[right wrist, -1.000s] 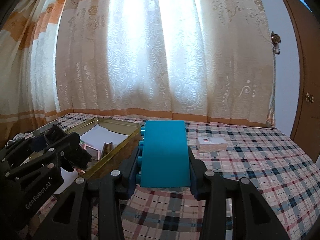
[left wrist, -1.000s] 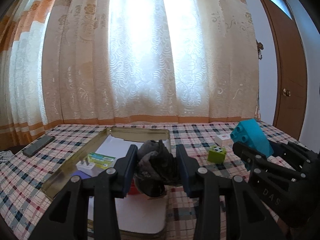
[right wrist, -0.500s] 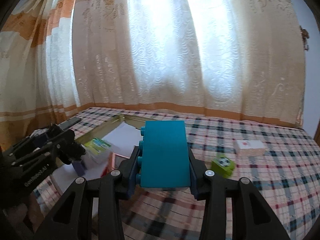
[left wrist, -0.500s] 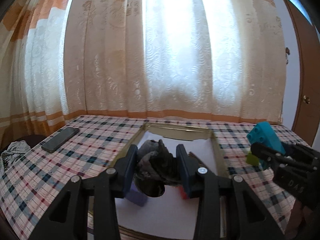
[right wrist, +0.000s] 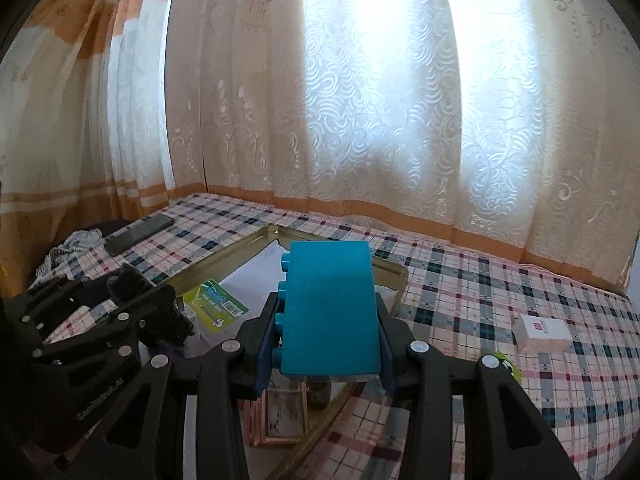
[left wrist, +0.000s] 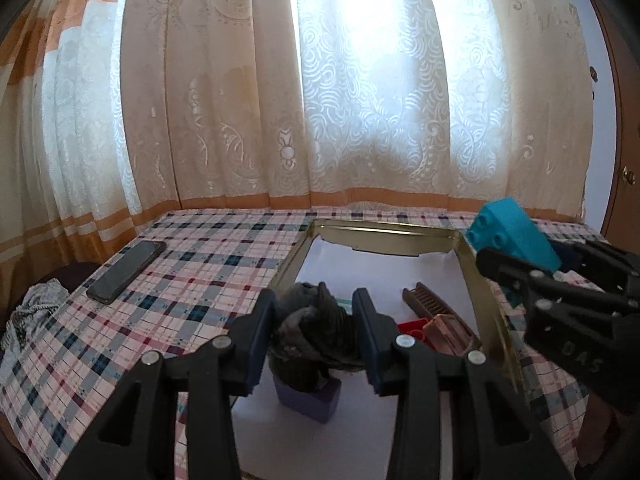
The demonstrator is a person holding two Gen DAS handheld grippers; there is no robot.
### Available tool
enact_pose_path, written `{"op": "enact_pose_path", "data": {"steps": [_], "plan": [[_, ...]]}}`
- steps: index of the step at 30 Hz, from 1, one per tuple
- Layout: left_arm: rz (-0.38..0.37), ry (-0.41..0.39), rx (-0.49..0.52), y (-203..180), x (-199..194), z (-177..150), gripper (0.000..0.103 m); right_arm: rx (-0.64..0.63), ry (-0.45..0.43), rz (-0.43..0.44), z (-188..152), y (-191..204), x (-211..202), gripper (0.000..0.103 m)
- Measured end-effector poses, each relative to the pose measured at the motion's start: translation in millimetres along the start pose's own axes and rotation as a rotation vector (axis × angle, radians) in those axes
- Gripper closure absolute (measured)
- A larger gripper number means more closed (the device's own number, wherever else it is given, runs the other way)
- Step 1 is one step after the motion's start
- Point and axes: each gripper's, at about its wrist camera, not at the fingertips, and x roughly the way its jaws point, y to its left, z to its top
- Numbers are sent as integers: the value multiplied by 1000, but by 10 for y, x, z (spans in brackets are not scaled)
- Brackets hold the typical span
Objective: Organize rigid objects
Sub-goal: 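Lower the cyan brick into the tin with the right gripper while the left gripper lowers the stapler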
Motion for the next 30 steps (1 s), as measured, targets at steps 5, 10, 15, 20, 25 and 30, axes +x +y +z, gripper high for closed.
{"op": "enact_pose_path", "data": {"steps": [5,10,15,20,25,30], "plan": [[-1,7,31,-25,103,61,63,-15,49,16,-10,55,198,58],[20,28,42,-12,212,103,45,-16,95,68,-17,92,325,58],[60,17,16,92,180,97,26,-14,88,62,-16,101,310,46],[94,0,-24,183,96,96,9,12,76,71,-17,37,210,33],[89,-10,-35,171,3,113,2,35,68,69,-29,-72,91,27],[75,-5,-30,58,-25,141,1,81,53,45,-57,-291,-24,27]]}}
